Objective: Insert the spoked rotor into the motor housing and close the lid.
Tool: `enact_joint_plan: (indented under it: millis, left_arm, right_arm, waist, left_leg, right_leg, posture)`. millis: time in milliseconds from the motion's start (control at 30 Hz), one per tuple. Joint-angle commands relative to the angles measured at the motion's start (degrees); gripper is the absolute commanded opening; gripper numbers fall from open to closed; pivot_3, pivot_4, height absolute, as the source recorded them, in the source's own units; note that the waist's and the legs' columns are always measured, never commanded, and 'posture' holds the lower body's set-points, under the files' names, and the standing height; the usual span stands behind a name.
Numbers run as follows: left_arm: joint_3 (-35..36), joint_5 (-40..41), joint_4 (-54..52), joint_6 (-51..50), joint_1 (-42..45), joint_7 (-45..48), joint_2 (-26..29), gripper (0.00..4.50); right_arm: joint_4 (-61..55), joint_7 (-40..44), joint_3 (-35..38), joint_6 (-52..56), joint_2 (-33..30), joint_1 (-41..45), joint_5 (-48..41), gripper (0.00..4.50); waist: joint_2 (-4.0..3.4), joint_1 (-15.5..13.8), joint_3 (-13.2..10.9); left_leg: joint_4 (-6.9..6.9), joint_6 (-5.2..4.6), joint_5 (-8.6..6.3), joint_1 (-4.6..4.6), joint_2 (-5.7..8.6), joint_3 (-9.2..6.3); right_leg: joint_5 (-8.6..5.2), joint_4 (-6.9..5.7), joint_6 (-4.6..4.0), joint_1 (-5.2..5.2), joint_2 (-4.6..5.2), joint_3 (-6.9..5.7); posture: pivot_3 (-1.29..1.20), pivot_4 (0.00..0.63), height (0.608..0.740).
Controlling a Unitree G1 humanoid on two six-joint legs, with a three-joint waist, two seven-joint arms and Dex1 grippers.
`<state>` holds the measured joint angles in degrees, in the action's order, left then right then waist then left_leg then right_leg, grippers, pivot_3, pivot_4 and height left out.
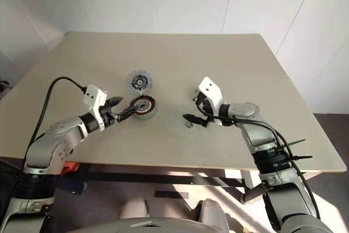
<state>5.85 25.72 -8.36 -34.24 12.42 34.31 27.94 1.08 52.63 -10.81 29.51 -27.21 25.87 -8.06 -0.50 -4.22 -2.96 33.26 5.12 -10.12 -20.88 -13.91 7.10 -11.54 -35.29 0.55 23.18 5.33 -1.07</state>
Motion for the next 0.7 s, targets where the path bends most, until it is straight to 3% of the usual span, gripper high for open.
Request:
enact_joint_plan:
  millis: [33, 700]
  left_arm:
    - [0.3, -0.2, 0.0, 1.0, 1.3, 0.5, 0.2, 4.39]
    - [1.5, -1.1, 1.0, 0.9, 0.7, 0.2, 0.8, 4.39]
  right_arm:
    - [-1.7, -0.7, -1.0, 1.3, 0.0, -0.3, -0.2, 4.24]
    - [3.7, 2.1, -3.5, -3.3, -4.8, -2.5, 2.7, 4.24]
  waist:
    - [0.00, 0.0, 0.0]
    - [0.00, -0.1, 0.0]
  left_leg:
    - [0.00, 0.01, 0.00, 0.02, 0.00, 0.00]
    - [0.00, 0.01, 0.01, -0.02, 0.01, 0.00]
  right_leg:
    - [0.00, -0.01, 0.00, -0.01, 0.00, 0.01]
    - [0.00, 0.01, 0.00, 0.01, 0.00, 0.02]
  posture:
    - [0.00, 0.000, 0.740]
    - [0.00, 0.000, 0.740]
